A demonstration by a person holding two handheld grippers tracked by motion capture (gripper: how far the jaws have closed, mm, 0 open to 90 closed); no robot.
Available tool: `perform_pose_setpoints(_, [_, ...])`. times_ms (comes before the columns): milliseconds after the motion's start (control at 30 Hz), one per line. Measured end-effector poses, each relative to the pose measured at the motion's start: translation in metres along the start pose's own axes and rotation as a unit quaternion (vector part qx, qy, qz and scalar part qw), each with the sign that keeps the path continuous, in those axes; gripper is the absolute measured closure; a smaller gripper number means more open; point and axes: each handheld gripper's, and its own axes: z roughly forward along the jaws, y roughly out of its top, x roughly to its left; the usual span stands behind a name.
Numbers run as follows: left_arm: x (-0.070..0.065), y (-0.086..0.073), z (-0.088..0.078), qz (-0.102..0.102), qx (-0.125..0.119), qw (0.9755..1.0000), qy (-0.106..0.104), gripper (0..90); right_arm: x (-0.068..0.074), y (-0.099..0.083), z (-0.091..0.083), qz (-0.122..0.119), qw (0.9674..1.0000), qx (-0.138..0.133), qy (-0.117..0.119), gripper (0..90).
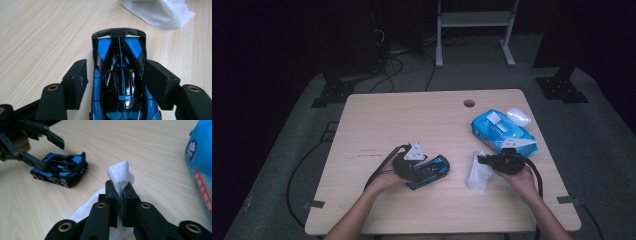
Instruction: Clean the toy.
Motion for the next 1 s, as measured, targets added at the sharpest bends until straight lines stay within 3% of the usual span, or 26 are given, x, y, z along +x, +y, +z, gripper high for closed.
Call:
perform_pose_setpoints(200, [0.0, -0.001, -0.005, -0.001, -0.006, 1.0, -0.005, 33.9, -0.004, -0.004, 0.006, 0.0, 0.9999, 0.014, -0.009, 83.5])
perform_pose_setpoints(367, [0.001, -0.002, -0.008, -0.004, -0.013, 0.9999, -0.006, 31.5, -0.004, -0.003, 0.005, -0.006, 0.9997, 0.015, -0.021, 66.6])
perform_pose_setpoints(433, [0.001, -0.002, -0.01, -0.005, -0.014, 0.9999, -0.006, 30.0, -0.005, -0.003, 0.0, -0.006, 0.9997, 0.009, -0.019, 55.8])
perform_pose_setpoints(533, [0.003, -0.002, -0.012, -0.004, -0.017, 0.9998, -0.003, 28.8, -0.008, -0.003, -0.009, 0.0, 0.9998, 0.001, -0.02, 49.0])
perform_pose_setpoints(767, [0.008, -0.004, -0.022, -0.01, -0.035, 0.9993, 0.004, 25.9, -0.013, -0.01, -0.035, 0.006, 0.9996, -0.014, -0.024, 45.2])
perform_pose_setpoints(1000, [0.01, -0.009, -0.032, -0.014, -0.038, 0.999, 0.018, 24.6, -0.017, -0.02, -0.047, 0.015, 0.9992, -0.015, -0.033, 43.3])
